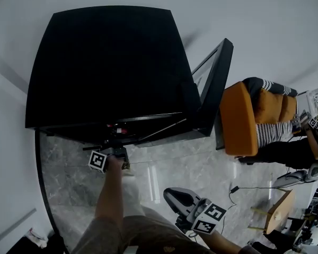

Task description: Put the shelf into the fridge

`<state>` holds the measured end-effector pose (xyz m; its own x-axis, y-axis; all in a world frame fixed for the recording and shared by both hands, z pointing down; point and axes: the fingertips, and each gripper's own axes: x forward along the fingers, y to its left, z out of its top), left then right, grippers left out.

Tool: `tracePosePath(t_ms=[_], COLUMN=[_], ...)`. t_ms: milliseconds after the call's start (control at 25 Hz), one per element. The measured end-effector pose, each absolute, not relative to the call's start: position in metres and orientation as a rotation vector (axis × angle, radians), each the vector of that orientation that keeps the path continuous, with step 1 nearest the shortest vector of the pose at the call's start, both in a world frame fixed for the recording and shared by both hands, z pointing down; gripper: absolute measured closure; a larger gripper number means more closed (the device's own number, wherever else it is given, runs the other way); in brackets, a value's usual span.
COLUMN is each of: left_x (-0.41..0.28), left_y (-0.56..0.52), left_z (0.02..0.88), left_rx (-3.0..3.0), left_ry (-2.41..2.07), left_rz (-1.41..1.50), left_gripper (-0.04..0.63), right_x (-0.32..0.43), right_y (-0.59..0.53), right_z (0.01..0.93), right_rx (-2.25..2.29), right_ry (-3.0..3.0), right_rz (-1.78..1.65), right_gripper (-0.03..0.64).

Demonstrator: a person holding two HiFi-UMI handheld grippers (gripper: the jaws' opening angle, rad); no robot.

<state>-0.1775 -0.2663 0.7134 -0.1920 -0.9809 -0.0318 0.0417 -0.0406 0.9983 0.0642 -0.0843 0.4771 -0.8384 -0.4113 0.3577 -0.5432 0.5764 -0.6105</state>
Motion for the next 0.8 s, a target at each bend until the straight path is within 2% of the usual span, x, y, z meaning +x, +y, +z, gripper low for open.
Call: tracePosePath(t_ms=[800], left_x=[-0.195], left_y=[-0.317], left_z=[0.721], left_rx=[1.112], left_ry=[-1.336], left_rz=[-1.348], left_gripper=[0.578], right_x=[0.055], right_y=[-0.081], right_z=[0.479], right_rx=[0.775], right_ry=[-2.634], right_rz=[1.091], right_gripper=[0.595])
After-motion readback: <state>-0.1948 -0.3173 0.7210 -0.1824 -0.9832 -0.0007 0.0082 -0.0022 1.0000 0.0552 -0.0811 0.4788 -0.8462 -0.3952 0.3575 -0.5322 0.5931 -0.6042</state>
